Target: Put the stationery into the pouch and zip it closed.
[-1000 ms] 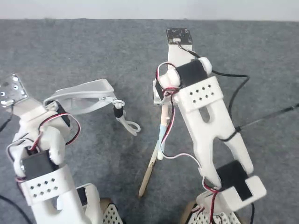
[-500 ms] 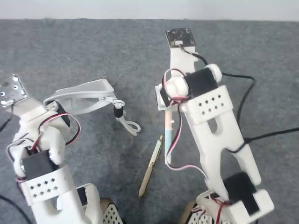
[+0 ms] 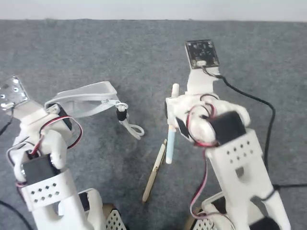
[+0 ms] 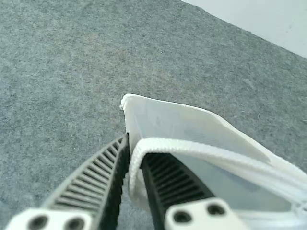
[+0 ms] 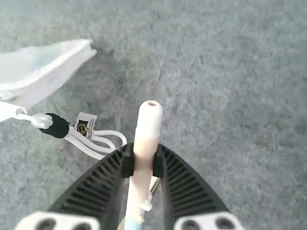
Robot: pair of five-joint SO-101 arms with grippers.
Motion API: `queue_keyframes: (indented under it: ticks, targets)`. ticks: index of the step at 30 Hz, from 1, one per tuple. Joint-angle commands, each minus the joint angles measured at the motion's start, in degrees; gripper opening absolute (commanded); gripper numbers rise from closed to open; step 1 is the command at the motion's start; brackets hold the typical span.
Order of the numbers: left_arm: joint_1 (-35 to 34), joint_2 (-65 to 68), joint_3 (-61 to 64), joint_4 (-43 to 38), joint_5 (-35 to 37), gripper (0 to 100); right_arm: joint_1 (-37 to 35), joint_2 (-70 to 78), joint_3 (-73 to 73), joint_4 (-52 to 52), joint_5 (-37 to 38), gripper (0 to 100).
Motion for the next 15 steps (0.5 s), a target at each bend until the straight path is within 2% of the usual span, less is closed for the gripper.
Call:
queue_keyframes:
  ticks: [1,8,15]
  targets:
    - [-0.4,-0.5,-0.6,-2.0,0.8,1,-0.5,-6.1,0.7,-2.2,0.3,0.6]
    - [-0.2,-0.5,-0.7,-2.0,0.8,1,-0.6,-9.9,1.0,-2.2,-10.5,0.6]
    - [-0.2,-0.5,-0.7,-2.0,0.8,1,-0.6,-10.5,0.8,-2.2,-11.1,0.6]
